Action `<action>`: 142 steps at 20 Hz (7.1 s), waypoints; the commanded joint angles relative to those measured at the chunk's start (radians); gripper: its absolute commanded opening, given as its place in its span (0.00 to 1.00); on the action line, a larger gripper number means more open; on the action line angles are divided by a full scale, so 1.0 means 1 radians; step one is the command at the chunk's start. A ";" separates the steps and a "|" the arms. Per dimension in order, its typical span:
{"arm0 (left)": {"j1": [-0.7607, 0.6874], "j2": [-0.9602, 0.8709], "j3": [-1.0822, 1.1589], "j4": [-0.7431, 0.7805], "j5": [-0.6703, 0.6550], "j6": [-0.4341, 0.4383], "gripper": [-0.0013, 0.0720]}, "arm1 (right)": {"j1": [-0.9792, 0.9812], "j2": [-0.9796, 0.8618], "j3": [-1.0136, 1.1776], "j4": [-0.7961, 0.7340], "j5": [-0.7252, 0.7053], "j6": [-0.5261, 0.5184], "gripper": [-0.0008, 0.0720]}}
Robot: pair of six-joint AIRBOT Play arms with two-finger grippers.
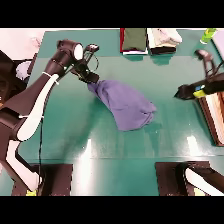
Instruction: Fold the shirts.
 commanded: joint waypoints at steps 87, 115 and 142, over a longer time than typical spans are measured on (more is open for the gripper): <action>0.236 0.687 -1.023 -0.081 0.188 -0.174 0.74 | -0.211 -0.196 -0.340 -0.055 -0.216 0.009 0.72; 0.236 0.485 -1.034 -0.309 0.447 -0.146 0.09 | -0.205 -0.089 -0.339 -0.054 -0.204 0.015 0.04; 0.236 1.073 0.034 -0.145 0.315 -0.068 0.05 | -0.120 0.127 0.991 -0.204 0.182 0.069 0.04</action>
